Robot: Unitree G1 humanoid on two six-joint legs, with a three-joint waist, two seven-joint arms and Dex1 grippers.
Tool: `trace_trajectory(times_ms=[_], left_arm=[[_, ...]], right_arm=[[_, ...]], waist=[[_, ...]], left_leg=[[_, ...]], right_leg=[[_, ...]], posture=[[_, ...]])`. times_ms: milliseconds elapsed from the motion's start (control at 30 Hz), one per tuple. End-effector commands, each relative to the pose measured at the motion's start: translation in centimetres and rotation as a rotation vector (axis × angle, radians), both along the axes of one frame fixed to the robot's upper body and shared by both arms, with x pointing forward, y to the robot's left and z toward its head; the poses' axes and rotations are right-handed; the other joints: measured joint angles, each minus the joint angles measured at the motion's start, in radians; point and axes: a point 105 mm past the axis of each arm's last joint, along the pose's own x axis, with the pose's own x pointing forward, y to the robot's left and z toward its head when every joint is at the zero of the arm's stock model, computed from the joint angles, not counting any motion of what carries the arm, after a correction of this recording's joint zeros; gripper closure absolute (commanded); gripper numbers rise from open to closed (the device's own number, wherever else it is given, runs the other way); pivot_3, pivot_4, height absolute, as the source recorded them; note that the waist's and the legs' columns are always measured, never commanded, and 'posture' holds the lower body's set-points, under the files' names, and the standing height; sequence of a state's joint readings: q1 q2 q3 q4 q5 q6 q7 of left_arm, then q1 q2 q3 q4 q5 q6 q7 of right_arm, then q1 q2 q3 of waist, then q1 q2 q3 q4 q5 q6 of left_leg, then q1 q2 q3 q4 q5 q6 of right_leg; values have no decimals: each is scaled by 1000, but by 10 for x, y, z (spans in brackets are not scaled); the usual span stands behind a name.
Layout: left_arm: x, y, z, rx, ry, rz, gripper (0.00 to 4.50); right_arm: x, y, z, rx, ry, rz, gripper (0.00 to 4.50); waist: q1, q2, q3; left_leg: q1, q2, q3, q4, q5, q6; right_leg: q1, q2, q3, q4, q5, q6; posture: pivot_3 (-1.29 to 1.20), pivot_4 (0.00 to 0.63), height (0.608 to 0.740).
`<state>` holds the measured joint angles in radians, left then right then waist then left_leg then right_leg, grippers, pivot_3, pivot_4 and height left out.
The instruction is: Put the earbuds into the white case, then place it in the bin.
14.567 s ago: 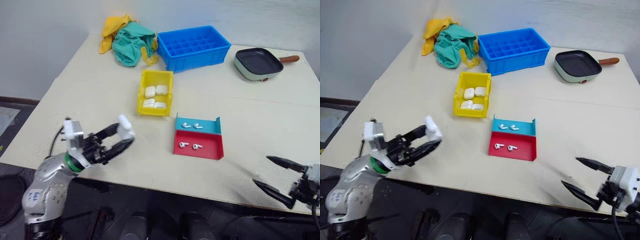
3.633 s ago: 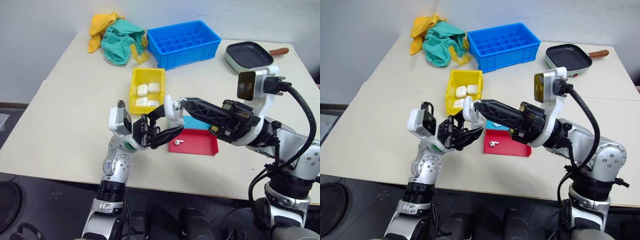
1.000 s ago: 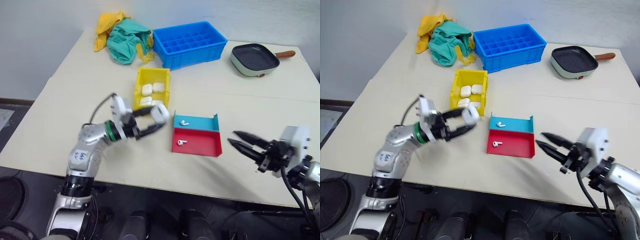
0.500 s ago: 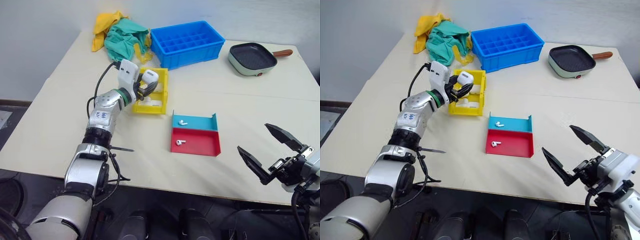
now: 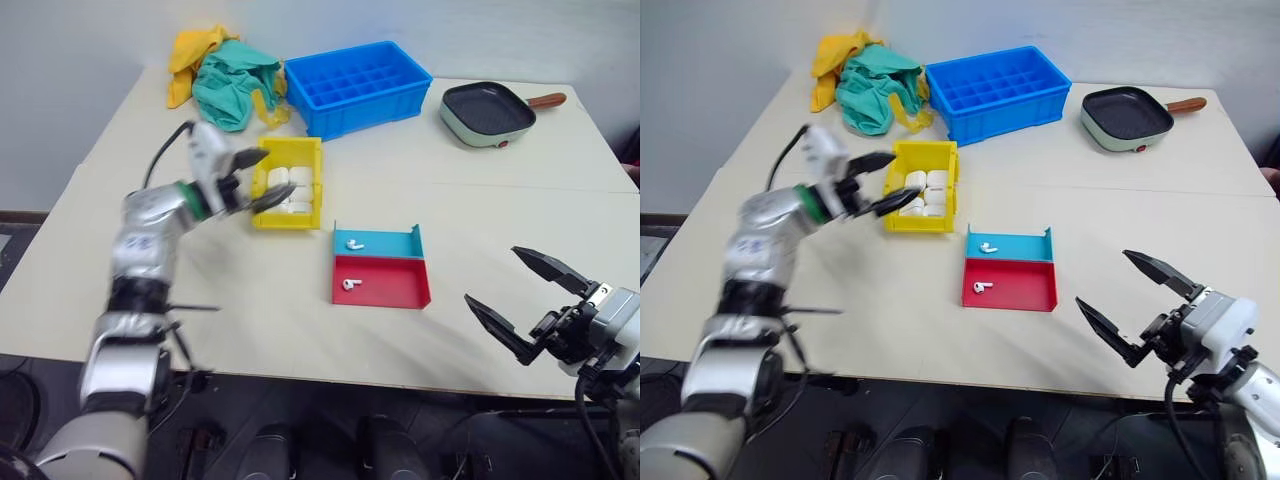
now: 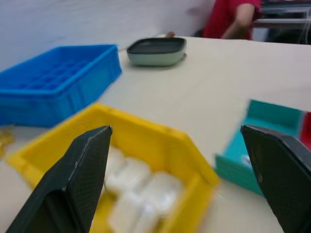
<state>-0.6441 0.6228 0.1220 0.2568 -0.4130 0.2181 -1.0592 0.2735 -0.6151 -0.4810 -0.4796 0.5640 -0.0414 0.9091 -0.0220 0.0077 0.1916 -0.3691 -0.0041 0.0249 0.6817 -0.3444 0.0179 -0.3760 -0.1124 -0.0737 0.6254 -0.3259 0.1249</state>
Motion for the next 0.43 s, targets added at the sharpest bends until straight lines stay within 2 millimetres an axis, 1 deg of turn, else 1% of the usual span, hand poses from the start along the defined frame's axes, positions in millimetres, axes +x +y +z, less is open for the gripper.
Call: trace_trajectory(times_ms=[33, 100, 133, 200, 267, 333, 433], left_arm=[[-39, 28, -3, 104, -56, 6, 56], [-54, 67, -27, 199, -53, 167, 56], [-64, 79, -37, 246, -49, 202, 56], [-82, 94, -53, 321, -17, 232, 56], [-97, 100, -63, 345, 1, 252, 56], [-103, 104, -65, 324, -4, 300, 56], [-107, 102, -70, 348, -6, 311, 56]], right_arm=[[-1, -7, 0, -64, 23, 62, 0], [-1, -16, -6, -113, 72, 96, 0], [-1, -20, -9, -132, 96, 109, 0], [-1, -28, -13, -155, 128, 125, 0], [-2, -39, -18, -189, 165, 139, 0], [-4, -47, -24, -229, 196, 158, 0], [-2, -52, -23, -229, 187, 156, 0]], waist=[[1, 0, 0], [4, 0, 0], [6, 0, 0], [15, -1, 0], [28, -1, 0], [42, -1, 0], [48, -1, 0]], left_leg=[[0, 0, -1, 1, 0, 0], [1, -1, -1, 2, 0, 1], [2, -1, 0, 2, 0, 1], [2, 0, -1, 2, -1, 2], [1, 0, -2, 2, -2, 2], [1, -2, -3, 2, -2, 3], [1, -2, -3, 2, -3, 4]], right_leg=[[1, 0, 0, 0, 0, 0], [2, -2, 1, 0, 0, 0], [3, -3, 2, -1, 0, 0], [4, -5, 7, -4, 0, 0], [4, -6, 9, -5, 0, 0], [4, -10, 8, -6, 0, -1], [4, -13, 7, -7, 0, -1]], posture=[[0, 150, 740], [0, 150, 740], [0, 150, 740], [0, 150, 740], [0, 150, 740], [0, 150, 740], [0, 150, 740]])
